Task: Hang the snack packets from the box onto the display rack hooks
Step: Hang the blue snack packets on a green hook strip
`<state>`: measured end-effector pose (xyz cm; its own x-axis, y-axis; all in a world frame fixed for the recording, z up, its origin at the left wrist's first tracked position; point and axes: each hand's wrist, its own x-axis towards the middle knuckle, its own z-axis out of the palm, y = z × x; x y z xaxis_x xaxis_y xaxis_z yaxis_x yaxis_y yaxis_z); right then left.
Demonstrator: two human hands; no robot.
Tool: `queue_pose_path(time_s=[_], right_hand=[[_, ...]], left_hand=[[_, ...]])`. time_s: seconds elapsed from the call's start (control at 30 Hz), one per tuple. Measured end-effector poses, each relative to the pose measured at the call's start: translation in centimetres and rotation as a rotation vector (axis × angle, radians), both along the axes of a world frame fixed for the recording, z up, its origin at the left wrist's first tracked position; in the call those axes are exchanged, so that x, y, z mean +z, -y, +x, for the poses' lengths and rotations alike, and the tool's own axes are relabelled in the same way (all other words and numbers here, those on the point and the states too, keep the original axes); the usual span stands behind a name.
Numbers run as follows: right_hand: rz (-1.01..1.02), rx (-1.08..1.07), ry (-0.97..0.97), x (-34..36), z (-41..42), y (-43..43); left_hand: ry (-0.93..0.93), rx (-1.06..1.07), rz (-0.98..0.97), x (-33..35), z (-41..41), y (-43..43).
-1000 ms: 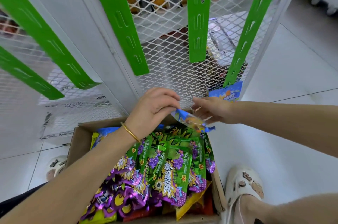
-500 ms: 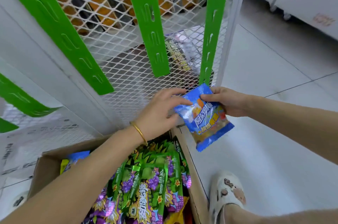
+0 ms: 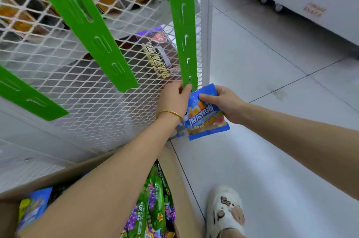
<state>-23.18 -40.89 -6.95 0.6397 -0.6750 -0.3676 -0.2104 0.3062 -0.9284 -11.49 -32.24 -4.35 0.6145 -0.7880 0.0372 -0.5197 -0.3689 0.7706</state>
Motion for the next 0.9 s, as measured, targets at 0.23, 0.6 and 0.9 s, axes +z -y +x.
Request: queue_pose_path(time_s=[0.23, 0.6, 0.9], right_hand=[[-0.145, -0.079, 0.007, 0.6, 0.9, -0.8], [-0.259, -0.160, -0.110, -0.2, 1.4, -1.9], [-0.227, -0.102, -0.266, -1.3, 1.4, -1.7]], left_hand=[[-0.065, -0.061, 0.114, 0.4, 0.5, 0.3], [-0.180, -0.086, 0.123, 0.9, 0.8, 0.0], [-0.153, -0.143, 0.095, 0.1, 1.6, -0.8]])
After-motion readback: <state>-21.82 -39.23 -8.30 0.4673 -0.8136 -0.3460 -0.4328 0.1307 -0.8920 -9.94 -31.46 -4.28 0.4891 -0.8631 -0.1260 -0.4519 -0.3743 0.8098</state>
